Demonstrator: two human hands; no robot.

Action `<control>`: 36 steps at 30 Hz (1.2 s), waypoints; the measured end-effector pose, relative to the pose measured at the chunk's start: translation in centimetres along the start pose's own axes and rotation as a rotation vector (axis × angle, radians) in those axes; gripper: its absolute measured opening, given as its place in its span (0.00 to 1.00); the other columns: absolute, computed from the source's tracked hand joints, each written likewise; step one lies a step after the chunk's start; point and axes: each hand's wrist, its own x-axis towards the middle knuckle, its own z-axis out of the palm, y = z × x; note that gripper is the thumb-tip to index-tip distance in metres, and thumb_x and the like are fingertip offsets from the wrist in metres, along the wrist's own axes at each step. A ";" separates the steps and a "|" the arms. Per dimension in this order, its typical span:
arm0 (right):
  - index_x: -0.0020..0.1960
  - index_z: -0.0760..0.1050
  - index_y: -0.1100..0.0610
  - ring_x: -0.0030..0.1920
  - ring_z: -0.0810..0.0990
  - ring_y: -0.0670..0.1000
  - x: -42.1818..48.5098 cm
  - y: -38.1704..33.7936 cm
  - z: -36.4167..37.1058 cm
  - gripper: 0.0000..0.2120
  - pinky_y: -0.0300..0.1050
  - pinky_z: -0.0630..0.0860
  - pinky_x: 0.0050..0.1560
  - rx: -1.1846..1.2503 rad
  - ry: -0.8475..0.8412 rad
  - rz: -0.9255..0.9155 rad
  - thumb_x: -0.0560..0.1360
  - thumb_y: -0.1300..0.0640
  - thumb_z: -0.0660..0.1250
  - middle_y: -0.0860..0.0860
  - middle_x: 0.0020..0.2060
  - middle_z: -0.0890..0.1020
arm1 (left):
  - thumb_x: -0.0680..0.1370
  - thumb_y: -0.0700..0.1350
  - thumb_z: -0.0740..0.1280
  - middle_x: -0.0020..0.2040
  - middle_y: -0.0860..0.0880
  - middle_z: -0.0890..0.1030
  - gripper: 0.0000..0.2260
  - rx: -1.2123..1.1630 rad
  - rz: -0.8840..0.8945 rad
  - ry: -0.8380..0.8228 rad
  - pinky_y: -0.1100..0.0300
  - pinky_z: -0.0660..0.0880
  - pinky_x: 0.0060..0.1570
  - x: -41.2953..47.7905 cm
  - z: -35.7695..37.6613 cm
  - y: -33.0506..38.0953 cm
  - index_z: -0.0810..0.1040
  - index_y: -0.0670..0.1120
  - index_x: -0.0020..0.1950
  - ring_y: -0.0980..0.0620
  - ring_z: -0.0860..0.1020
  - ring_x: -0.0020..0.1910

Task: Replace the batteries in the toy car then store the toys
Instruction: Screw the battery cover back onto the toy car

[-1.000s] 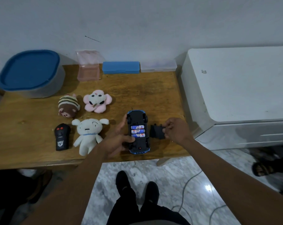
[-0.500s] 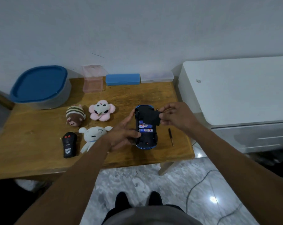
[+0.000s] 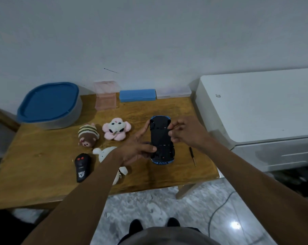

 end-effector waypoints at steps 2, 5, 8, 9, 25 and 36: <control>0.48 0.79 0.61 0.41 0.85 0.58 0.0 -0.1 0.2 0.06 0.53 0.83 0.45 0.001 -0.004 0.001 0.72 0.67 0.72 0.60 0.40 0.83 | 0.75 0.27 0.66 0.55 0.37 0.81 0.43 0.004 0.006 0.002 0.48 0.75 0.51 -0.1 -0.2 0.1 0.56 0.68 0.74 0.46 0.81 0.49; 0.48 0.79 0.61 0.41 0.85 0.58 0.0 -0.3 0.3 0.06 0.52 0.83 0.46 -0.019 -0.009 0.007 0.72 0.67 0.72 0.60 0.41 0.83 | 0.75 0.27 0.65 0.52 0.40 0.83 0.43 -0.010 0.011 -0.003 0.50 0.77 0.49 -0.3 -0.3 0.2 0.57 0.69 0.72 0.47 0.82 0.48; 0.47 0.79 0.60 0.40 0.85 0.56 0.1 -0.3 0.4 0.05 0.52 0.83 0.45 -0.060 -0.007 0.004 0.72 0.66 0.72 0.59 0.40 0.84 | 0.75 0.26 0.65 0.51 0.41 0.84 0.43 -0.021 0.017 -0.012 0.51 0.79 0.47 -0.3 -0.3 0.3 0.57 0.69 0.72 0.47 0.83 0.49; 0.47 0.79 0.60 0.39 0.85 0.55 0.1 -0.3 0.4 0.05 0.52 0.83 0.45 -0.077 -0.001 0.005 0.72 0.65 0.72 0.58 0.39 0.84 | 0.75 0.26 0.65 0.50 0.41 0.84 0.43 -0.023 0.018 -0.014 0.52 0.79 0.44 -0.4 -0.3 0.3 0.57 0.68 0.73 0.48 0.83 0.47; 0.40 0.77 0.54 0.36 0.85 0.50 -0.2 -0.5 0.3 0.07 0.53 0.84 0.44 -0.212 0.032 -0.053 0.72 0.64 0.72 0.53 0.36 0.84 | 0.75 0.26 0.64 0.46 0.42 0.84 0.42 -0.039 0.016 -0.009 0.54 0.79 0.43 -0.3 -0.2 0.0 0.57 0.66 0.75 0.49 0.83 0.46; 0.40 0.74 0.47 0.43 0.78 0.45 -0.8 0.2 1.6 0.08 0.39 0.73 0.41 -0.421 0.178 -0.110 0.70 0.53 0.73 0.43 0.40 0.78 | 0.75 0.27 0.65 0.50 0.39 0.83 0.41 -0.048 0.022 0.035 0.51 0.77 0.45 -0.2 0.3 0.0 0.59 0.65 0.75 0.46 0.82 0.47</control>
